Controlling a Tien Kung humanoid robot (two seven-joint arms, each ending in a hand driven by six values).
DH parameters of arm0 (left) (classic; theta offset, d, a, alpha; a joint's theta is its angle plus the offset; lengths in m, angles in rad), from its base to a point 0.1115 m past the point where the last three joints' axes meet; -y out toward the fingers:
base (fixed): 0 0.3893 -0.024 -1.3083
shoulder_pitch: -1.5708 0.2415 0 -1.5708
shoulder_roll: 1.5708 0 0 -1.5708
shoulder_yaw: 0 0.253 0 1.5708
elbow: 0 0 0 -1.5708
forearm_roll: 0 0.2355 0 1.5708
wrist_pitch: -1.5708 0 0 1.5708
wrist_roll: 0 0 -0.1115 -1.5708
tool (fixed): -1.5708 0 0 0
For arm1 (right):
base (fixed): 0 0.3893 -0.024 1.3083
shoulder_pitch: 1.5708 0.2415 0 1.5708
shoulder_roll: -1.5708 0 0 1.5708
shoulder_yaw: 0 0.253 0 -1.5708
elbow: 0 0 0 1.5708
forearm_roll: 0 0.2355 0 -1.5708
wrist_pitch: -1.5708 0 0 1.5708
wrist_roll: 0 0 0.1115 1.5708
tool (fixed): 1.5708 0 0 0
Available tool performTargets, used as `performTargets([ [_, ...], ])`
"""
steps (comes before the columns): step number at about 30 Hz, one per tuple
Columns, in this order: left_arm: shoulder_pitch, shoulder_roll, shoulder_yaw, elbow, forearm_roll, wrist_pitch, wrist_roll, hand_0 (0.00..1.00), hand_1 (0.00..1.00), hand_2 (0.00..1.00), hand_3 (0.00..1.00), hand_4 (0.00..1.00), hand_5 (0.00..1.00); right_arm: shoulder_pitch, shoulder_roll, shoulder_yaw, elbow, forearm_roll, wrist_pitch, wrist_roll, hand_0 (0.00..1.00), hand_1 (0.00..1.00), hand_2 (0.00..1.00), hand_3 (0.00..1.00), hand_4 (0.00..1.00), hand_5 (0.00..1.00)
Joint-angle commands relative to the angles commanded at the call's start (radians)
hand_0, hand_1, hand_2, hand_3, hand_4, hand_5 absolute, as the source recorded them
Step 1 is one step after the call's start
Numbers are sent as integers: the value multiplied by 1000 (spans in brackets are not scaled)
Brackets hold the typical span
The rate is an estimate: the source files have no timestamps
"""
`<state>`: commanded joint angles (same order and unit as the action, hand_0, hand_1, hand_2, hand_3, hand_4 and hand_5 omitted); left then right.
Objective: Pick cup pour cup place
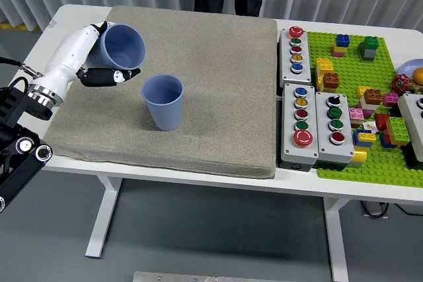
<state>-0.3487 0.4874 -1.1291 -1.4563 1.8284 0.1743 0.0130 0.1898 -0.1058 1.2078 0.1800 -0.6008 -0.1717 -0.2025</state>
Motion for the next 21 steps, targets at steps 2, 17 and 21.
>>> performTargets([
  [2,-1,3,7,-6,26,-1,3,700,585,588,511,835,195,0,0,0,0,1,0,0,720,679,717,685,308,327],
  [17,-23,19,44,-27,172,-5,23,698,585,593,509,829,191,1,0,0,0,2,-1,0,719,679,717,686,310,329],
  [21,-21,19,49,-29,183,-2,20,696,586,593,510,827,190,2,0,0,0,2,-1,1,720,679,717,686,310,329],
])
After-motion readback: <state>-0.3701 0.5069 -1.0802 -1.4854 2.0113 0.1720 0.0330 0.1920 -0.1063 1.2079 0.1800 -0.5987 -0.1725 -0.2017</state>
